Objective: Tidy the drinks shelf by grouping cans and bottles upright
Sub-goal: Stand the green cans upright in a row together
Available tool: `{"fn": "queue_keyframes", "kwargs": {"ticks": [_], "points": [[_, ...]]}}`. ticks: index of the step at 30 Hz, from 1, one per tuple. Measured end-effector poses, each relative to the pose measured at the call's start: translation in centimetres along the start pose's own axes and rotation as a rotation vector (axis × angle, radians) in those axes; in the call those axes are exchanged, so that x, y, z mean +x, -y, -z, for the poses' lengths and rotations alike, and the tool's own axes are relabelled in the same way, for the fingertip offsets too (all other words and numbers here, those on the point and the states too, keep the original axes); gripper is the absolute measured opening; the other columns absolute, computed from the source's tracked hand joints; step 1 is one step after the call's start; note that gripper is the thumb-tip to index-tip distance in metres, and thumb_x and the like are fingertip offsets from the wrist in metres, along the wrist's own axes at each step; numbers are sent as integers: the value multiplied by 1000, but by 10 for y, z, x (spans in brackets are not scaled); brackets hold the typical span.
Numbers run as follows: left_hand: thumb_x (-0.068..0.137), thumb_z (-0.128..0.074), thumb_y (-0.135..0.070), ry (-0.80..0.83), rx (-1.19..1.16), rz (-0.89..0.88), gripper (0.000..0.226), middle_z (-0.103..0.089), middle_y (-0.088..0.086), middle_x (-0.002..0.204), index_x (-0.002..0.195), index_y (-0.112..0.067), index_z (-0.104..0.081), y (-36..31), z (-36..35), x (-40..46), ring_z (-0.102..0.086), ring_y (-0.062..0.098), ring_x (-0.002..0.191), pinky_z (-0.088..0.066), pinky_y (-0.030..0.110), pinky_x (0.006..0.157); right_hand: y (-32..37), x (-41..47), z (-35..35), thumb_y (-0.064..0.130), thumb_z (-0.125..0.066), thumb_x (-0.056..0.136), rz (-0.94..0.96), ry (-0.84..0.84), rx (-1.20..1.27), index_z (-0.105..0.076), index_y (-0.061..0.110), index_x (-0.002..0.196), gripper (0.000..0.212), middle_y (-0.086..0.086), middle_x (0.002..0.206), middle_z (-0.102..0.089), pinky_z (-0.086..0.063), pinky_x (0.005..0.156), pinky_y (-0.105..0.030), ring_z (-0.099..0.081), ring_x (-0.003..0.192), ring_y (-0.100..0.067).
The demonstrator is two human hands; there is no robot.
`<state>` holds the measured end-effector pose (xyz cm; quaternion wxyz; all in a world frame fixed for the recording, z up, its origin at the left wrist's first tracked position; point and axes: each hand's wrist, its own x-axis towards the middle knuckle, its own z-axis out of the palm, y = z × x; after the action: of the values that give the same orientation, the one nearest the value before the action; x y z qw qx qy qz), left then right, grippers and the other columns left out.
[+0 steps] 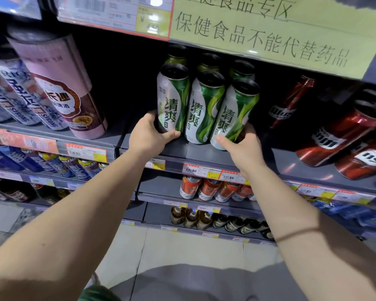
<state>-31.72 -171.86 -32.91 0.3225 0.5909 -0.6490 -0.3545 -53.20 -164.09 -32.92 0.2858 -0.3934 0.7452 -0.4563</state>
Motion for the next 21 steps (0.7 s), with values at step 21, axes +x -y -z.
{"fn": "queue_keyframes", "kwargs": {"ticks": [21], "points": [[75, -82, -40, -2, 21, 2, 65, -56, -13, 101, 130, -20, -53, -1, 1, 0, -52, 9, 95, -42, 26, 82, 140, 3, 8, 85, -40, 75, 465, -81, -948, -45, 36, 137, 80, -2, 142, -51, -11, 114, -48, -34, 138, -30]]}}
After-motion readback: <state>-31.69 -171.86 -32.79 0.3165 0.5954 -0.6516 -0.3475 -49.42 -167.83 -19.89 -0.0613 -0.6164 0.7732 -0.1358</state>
